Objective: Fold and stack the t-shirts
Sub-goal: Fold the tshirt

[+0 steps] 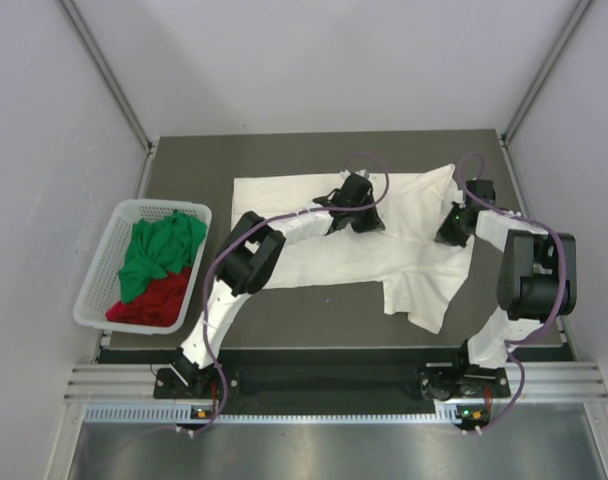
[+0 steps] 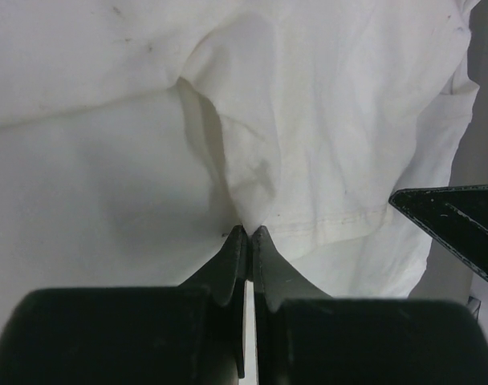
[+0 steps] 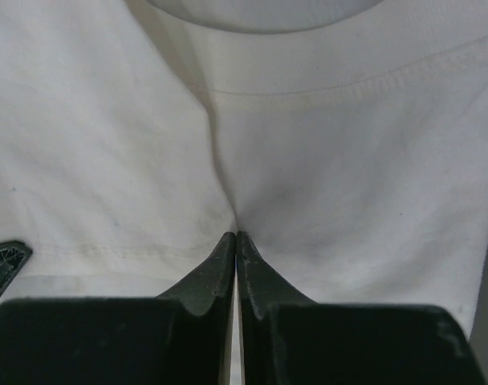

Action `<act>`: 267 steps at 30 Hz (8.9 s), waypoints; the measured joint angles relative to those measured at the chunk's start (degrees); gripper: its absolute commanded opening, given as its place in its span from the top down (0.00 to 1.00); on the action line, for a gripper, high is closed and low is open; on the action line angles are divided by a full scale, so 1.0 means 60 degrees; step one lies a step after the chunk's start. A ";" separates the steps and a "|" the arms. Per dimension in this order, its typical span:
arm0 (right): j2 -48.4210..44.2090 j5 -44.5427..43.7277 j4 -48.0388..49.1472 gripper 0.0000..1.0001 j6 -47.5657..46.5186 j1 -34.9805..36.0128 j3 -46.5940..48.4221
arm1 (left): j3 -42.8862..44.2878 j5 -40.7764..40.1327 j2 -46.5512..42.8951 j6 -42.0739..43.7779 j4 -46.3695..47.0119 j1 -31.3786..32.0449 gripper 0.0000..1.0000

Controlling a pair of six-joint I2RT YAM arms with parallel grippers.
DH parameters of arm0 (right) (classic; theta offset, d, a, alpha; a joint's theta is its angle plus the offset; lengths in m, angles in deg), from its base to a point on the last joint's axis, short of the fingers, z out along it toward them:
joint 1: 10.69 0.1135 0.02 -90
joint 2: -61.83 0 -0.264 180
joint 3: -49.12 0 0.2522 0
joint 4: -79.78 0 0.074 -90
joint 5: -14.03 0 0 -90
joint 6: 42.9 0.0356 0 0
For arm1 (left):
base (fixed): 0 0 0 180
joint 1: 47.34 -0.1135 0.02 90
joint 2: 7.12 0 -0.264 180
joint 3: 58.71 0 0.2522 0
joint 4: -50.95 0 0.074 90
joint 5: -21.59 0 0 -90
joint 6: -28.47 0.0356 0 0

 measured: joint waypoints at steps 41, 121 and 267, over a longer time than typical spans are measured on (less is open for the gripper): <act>-0.2743 -0.1515 -0.0550 1.00 0.0703 0.1071 -0.1530 | 0.1169 -0.0095 0.0015 0.0280 -0.2554 -0.0055 1.00; 0.5395 0.0674 -0.2055 0.40 0.0954 -0.2521 0.9592 | 0.1745 0.0131 -0.1169 0.3053 -0.4717 -0.4994 0.53; -0.7431 -0.2612 -0.3191 1.00 0.2047 0.0597 -0.1840 | -0.9679 -0.4732 -0.8827 -0.8502 -0.4433 -0.3464 1.00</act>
